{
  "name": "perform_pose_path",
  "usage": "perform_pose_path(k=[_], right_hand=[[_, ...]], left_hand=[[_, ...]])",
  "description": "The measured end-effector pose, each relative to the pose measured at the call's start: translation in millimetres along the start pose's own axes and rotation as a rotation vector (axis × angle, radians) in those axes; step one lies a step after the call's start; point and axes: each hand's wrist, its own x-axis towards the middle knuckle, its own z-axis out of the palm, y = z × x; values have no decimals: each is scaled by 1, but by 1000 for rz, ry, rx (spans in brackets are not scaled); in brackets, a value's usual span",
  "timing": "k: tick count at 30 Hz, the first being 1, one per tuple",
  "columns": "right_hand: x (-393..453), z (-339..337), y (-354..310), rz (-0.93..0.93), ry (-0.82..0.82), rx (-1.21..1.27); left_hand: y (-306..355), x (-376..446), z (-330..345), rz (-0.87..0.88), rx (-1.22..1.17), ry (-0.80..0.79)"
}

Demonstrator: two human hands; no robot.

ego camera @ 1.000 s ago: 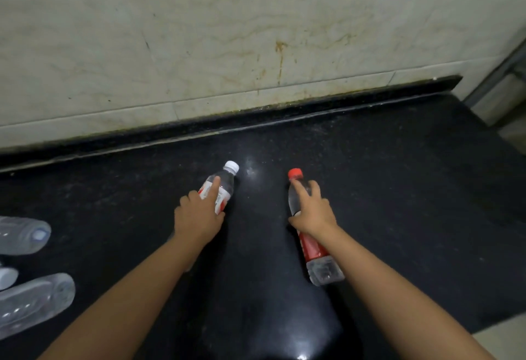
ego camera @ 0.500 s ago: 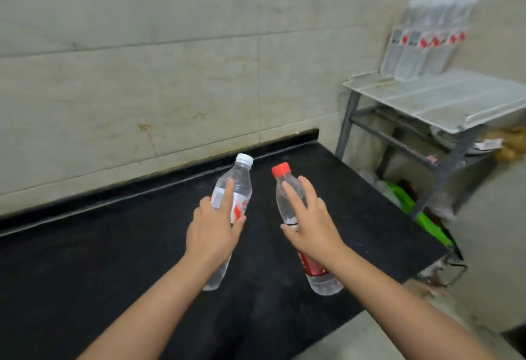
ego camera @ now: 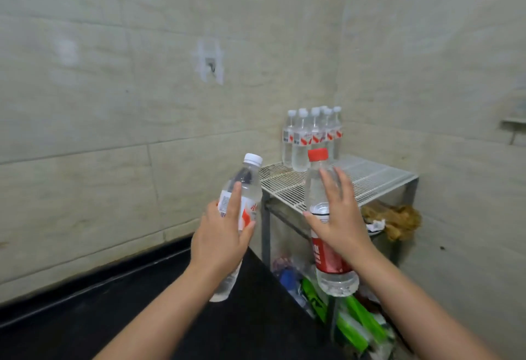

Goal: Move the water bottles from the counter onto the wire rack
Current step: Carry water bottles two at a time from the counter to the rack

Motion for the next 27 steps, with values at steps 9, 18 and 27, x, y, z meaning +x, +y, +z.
perform_pose_path(k=[9,18,27], right_hand=[[137,-24,105,-54,125,10],[243,0,217,-89,112,131],[333,70,322,-261,-59,302]], left_hand=[[70,145,75,98,-110,109],[115,245,172,24,-139,202],[157,328,271,-212,-132,361]])
